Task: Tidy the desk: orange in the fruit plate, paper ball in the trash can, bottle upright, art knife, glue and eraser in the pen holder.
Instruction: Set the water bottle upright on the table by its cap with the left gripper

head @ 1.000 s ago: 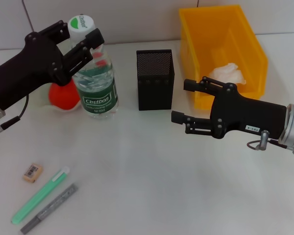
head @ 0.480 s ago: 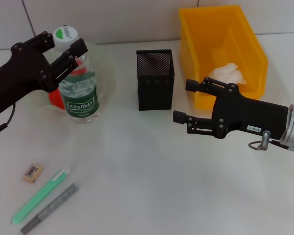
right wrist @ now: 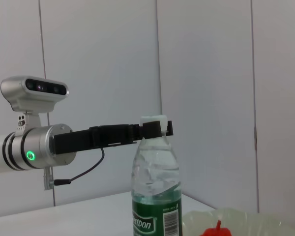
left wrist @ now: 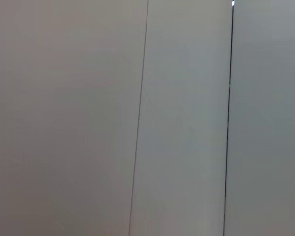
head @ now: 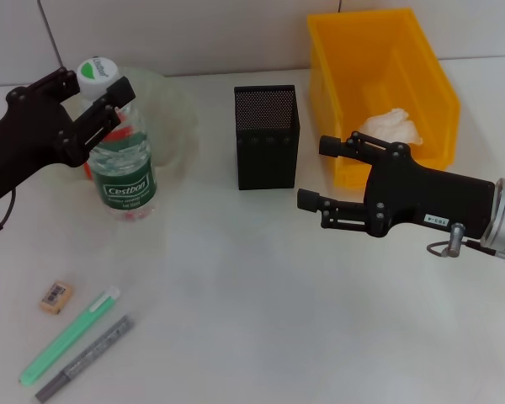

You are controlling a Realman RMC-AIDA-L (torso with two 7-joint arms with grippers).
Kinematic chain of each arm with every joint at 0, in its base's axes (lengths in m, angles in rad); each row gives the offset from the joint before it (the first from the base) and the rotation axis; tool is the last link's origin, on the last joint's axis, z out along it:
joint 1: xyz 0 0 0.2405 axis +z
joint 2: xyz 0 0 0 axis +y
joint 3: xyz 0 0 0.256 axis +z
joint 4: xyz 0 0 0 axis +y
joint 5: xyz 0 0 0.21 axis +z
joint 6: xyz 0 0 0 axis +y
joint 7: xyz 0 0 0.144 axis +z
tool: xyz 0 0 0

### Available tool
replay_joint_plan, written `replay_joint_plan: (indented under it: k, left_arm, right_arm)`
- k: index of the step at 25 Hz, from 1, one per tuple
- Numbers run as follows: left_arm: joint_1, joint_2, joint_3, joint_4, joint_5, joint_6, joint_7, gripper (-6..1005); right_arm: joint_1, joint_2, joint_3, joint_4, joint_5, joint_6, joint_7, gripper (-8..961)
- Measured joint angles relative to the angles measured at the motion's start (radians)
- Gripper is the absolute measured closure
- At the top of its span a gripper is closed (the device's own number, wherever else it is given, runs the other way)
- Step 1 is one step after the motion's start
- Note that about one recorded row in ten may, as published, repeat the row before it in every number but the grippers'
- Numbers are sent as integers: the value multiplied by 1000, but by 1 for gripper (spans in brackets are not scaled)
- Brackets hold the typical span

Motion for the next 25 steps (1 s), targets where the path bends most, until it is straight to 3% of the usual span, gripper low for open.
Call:
replay_joint_plan:
  k: [25]
  left_arm:
    - [21, -2, -73, -99, -8, -19, 78, 565]
  right_arm:
    - [1, 0, 0, -4, 0, 0, 15, 117]
